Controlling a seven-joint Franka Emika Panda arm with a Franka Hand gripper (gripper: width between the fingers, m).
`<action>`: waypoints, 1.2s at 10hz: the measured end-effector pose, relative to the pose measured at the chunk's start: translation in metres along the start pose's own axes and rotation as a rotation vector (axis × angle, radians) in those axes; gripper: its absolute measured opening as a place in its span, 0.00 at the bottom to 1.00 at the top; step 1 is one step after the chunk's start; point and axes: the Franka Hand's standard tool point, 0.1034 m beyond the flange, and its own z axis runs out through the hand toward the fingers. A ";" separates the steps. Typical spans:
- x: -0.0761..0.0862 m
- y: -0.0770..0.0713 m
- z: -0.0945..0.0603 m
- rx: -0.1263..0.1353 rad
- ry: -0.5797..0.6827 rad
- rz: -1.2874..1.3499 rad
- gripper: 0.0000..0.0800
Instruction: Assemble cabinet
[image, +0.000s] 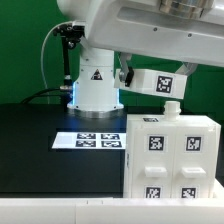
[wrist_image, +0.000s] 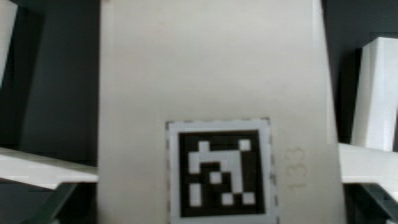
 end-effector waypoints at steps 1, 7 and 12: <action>-0.004 -0.002 -0.009 0.030 -0.062 0.082 0.70; 0.016 -0.030 -0.007 0.038 -0.059 0.256 0.70; 0.027 -0.028 0.008 0.040 -0.034 0.274 0.70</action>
Offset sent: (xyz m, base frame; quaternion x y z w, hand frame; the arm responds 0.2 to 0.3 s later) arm 0.0039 0.0388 -0.0076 0.0542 0.0068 0.0738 0.9958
